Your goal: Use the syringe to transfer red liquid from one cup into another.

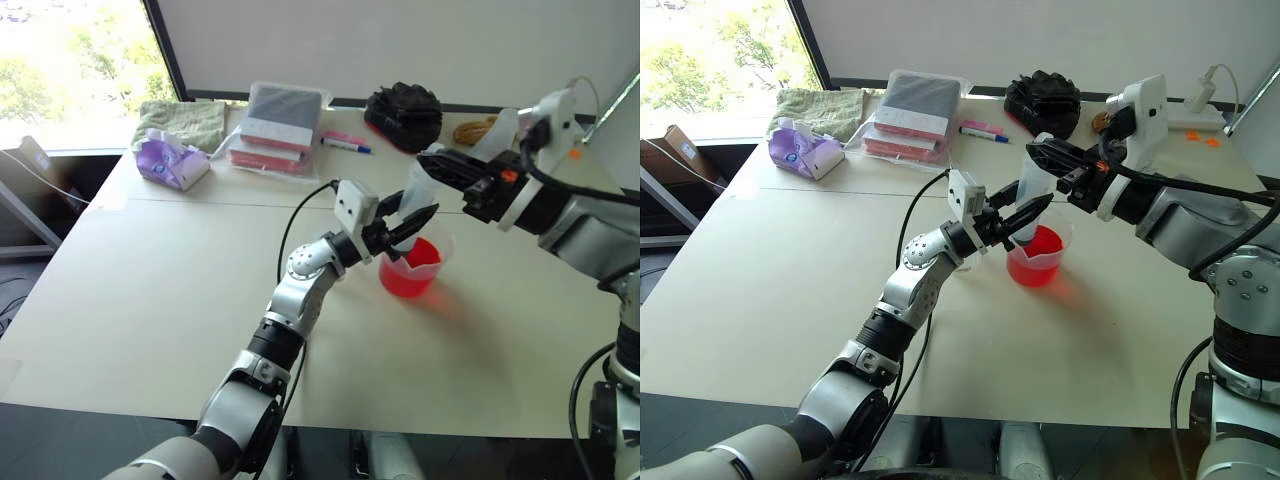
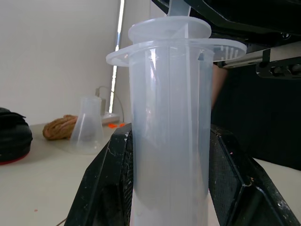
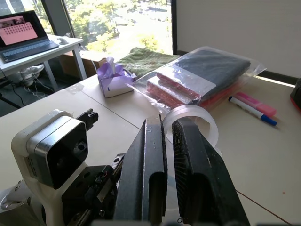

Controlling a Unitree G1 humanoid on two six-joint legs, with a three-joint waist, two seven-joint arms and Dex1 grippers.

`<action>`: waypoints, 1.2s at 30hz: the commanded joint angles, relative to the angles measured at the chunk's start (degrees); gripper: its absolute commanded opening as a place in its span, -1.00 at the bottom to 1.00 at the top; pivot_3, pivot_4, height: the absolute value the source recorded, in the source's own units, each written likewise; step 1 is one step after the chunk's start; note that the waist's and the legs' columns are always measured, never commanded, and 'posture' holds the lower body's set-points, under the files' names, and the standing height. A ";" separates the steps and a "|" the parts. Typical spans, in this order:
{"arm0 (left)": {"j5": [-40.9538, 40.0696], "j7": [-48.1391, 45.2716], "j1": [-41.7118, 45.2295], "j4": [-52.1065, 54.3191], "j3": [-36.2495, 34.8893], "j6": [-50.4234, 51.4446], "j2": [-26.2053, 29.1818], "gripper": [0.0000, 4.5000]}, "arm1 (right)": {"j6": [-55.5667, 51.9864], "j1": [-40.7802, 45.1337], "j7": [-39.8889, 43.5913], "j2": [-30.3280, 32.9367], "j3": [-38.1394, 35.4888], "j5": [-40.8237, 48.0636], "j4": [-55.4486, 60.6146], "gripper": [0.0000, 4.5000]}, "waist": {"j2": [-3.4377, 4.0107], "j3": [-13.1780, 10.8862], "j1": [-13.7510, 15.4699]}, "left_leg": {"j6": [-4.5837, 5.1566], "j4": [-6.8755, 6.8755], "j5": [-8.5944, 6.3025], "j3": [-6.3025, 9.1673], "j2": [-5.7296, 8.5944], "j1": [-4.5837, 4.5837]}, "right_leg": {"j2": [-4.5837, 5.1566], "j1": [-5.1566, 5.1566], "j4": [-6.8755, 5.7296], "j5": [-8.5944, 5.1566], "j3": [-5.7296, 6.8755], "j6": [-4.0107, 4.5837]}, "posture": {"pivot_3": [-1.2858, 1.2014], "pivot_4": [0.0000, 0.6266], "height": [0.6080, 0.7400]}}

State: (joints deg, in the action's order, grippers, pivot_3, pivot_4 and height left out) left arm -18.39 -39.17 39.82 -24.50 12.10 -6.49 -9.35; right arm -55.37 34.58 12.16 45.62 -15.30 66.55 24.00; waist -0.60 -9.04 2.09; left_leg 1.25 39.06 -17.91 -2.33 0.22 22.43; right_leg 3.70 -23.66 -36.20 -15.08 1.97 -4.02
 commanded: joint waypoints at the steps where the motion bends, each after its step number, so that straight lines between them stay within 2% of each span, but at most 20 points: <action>1: 0.77 -1.89 -1.10 2.18 3.83 0.50 -4.28 -0.30 | 2.69 2.97 -0.57 -0.97 -3.66 0.79 0.40 -0.87 | 0.00 0.00 -0.02 | 0.00 0.00 0.00 0.00 0.00 0.00 | 0.00 0.00 0.00 0.00 0.00 0.00 | 0.03 -0.52 1.00; 36: 0.47 -2.00 -0.99 2.29 4.18 1.03 -3.85 -0.30 | 3.79 7.17 -4.20 -0.35 -6.98 4.41 -2.76 -0.87 | 0.00 0.00 -0.05 | 0.00 0.00 0.00 0.00 0.00 0.00 | 0.00 -0.01 0.00 0.00 0.00 0.00 | 0.03 -0.52 1.00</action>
State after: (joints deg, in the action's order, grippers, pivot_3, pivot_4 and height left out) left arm -19.38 -38.70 39.21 -22.85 12.11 -5.98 -9.36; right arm -55.43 37.72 9.46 44.69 -16.84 71.09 21.16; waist -0.60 -9.04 2.05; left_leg 1.26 39.06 -17.91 -2.33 0.22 22.43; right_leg 3.70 -23.66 -36.19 -15.08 1.97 -4.02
